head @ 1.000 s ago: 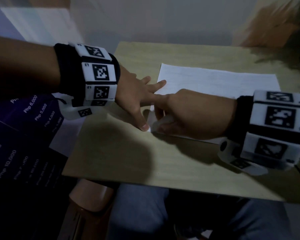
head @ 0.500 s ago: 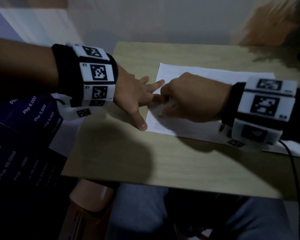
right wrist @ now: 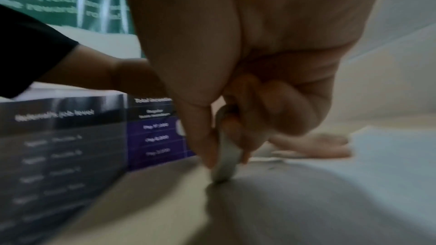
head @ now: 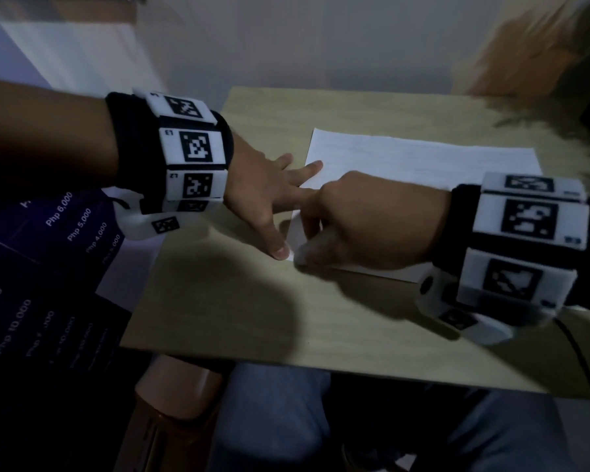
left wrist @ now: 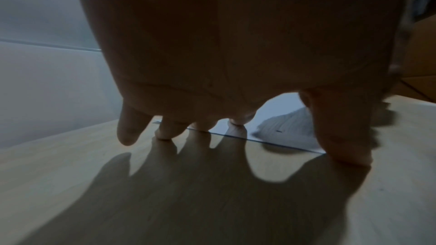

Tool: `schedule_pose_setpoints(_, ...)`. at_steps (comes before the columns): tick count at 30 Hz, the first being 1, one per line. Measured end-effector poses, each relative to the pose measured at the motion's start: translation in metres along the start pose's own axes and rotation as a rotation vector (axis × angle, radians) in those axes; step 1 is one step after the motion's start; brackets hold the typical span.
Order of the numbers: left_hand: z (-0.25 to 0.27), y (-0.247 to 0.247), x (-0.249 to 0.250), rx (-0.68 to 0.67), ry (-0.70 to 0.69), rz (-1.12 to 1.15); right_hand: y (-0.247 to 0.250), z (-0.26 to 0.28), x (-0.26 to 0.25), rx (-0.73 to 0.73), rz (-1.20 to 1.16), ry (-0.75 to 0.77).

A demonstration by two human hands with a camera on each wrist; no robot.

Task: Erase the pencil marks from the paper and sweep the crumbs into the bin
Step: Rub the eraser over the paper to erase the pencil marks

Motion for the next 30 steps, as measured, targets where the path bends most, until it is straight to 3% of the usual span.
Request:
schedule_pose_setpoints(5,-0.001,0.001,0.0,0.007,-0.002,-0.023,0.008,0.0,0.009,0.107,0.015,-0.043)
schedule_pose_setpoints(10,0.002,0.003,0.002,0.0,0.019,-0.015,0.0,0.004,0.002,0.0,0.01,-0.02)
schedule_pose_setpoints(15,0.001,0.005,0.002,0.02,0.018,-0.027,0.006,0.0,0.015,0.111,0.064,-0.06)
schedule_pose_setpoints(20,0.002,0.005,0.003,0.018,0.028,0.018,-0.003,0.003,0.01,-0.021,-0.034,-0.033)
schedule_pose_setpoints(25,0.001,0.005,0.002,0.03,0.014,0.016,0.008,0.0,0.013,0.125,0.043,-0.035)
schedule_pose_setpoints(30,0.003,0.006,0.003,0.024,0.026,0.025,0.0,0.003,0.018,-0.011,0.013,-0.056)
Point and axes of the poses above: each hand's wrist, its own z-axis away from the middle knuckle, its own y-axis out of the back of the hand, x = y × z, the point moved 7 cm from there along -z, towards the middle knuckle, and after that the axes turned 1 degree about z, right-handed, at the moved point
